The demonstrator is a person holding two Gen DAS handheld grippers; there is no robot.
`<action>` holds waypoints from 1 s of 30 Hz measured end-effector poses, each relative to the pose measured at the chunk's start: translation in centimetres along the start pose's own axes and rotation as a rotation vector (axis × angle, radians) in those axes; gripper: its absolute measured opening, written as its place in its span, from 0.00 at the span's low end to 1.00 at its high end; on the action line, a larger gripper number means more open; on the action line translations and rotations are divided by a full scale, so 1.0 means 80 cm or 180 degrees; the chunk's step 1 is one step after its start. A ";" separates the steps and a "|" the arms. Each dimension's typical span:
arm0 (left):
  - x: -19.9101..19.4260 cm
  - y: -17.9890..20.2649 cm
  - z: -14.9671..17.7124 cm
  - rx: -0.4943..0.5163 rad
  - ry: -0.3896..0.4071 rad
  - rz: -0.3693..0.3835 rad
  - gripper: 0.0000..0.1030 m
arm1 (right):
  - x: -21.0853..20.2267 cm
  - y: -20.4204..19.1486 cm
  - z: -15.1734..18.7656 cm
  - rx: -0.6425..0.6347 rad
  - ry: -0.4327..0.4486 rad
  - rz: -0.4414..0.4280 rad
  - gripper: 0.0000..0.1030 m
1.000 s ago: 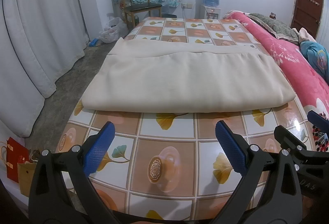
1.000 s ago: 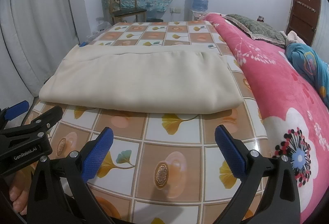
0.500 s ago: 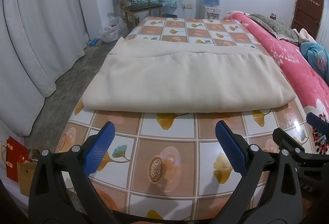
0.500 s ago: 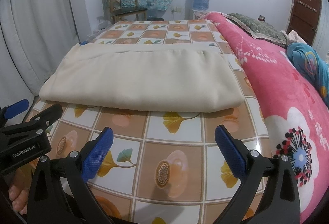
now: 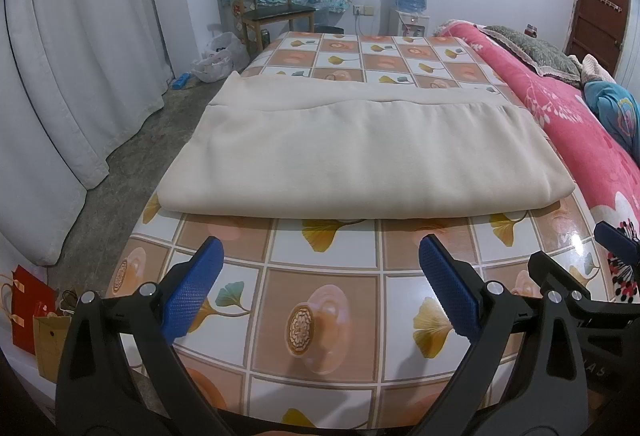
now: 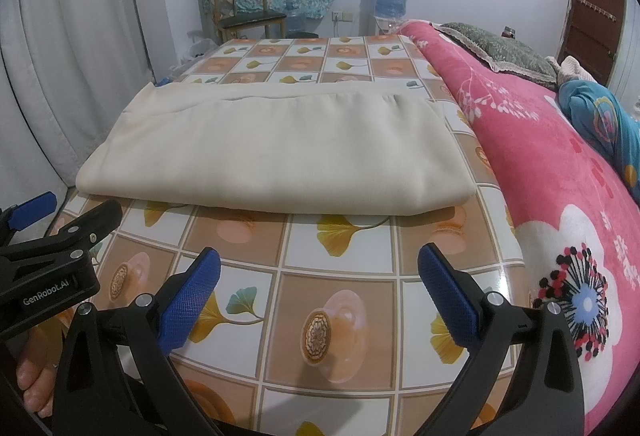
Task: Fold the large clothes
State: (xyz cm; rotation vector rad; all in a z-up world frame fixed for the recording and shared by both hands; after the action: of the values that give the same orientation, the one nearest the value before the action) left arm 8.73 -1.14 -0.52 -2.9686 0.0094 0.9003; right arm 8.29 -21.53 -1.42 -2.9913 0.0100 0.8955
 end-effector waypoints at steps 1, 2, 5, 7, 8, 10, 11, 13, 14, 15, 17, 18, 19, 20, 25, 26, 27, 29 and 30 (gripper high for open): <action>0.000 0.002 0.000 -0.0001 0.0000 0.0000 0.92 | -0.001 0.000 0.001 0.0001 0.0001 -0.0001 0.93; -0.001 0.005 0.001 -0.0002 0.0000 0.0001 0.92 | 0.000 0.000 0.000 0.0000 -0.0001 0.0001 0.93; 0.000 0.002 0.000 0.0001 0.0001 0.0001 0.92 | -0.001 0.000 0.001 0.0001 -0.0003 0.0000 0.93; 0.000 0.004 0.001 0.0000 -0.0001 0.0002 0.92 | -0.001 0.000 0.001 0.0000 -0.0002 -0.0002 0.93; 0.000 0.002 0.000 0.0001 -0.0003 0.0003 0.92 | 0.000 0.000 0.000 -0.0001 -0.0002 0.0001 0.93; 0.000 0.002 0.000 -0.0001 0.0000 0.0000 0.92 | 0.000 0.000 0.000 0.0001 -0.0005 -0.0001 0.93; -0.001 0.004 0.000 0.0000 0.0001 -0.0001 0.92 | -0.001 0.000 0.001 0.0003 -0.0005 -0.0003 0.93; 0.000 0.003 0.000 -0.0003 -0.0003 0.0002 0.92 | 0.000 0.000 0.000 -0.0002 -0.0004 0.0001 0.93; 0.000 0.004 0.000 -0.0005 -0.0003 0.0002 0.92 | -0.001 0.000 0.001 -0.0003 -0.0004 0.0000 0.93; 0.000 0.002 0.000 -0.0004 0.0000 0.0002 0.92 | 0.000 0.000 0.000 -0.0001 -0.0002 -0.0003 0.93; 0.000 0.004 0.000 0.0000 0.0001 0.0000 0.92 | 0.000 0.000 0.000 -0.0001 -0.0003 0.0002 0.93; 0.000 0.003 0.000 -0.0002 0.0000 0.0001 0.92 | 0.000 0.000 0.000 0.0001 -0.0003 -0.0001 0.93; 0.000 0.004 0.000 -0.0003 0.0001 0.0002 0.92 | -0.001 0.000 0.000 0.0002 -0.0003 -0.0002 0.93; 0.000 0.003 0.000 -0.0002 -0.0001 0.0003 0.92 | -0.001 0.000 0.000 0.0002 -0.0003 -0.0001 0.93; 0.000 0.003 0.000 -0.0004 -0.0004 0.0003 0.92 | 0.000 0.000 0.000 0.0002 -0.0006 -0.0001 0.93; 0.000 0.001 0.000 -0.0004 -0.0003 0.0005 0.92 | -0.001 0.000 0.000 0.0001 -0.0007 0.0000 0.93; 0.000 0.002 0.000 -0.0004 -0.0002 0.0004 0.92 | 0.000 0.000 -0.001 0.0001 -0.0005 0.0001 0.93; 0.000 0.002 0.000 -0.0005 -0.0003 0.0005 0.92 | -0.001 0.000 0.000 0.0002 -0.0006 0.0000 0.93; 0.000 0.002 0.000 -0.0008 -0.0003 -0.0001 0.92 | 0.000 0.000 -0.001 0.0003 -0.0006 0.0000 0.93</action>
State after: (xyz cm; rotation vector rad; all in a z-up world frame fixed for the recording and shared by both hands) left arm 8.73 -1.31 -0.50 -2.9704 0.0077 0.9021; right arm 8.29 -21.54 -1.36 -2.9894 0.0102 0.8979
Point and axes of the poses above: each gripper's, at about its wrist camera, not at the fingertips, and x roughly the way its jaws point, y to its right, z to its underside, the point moved 3 cm from there along x, roughly the way its jaws point, and after that the axes turned 12 degrees about y, right-handed, at the moved point
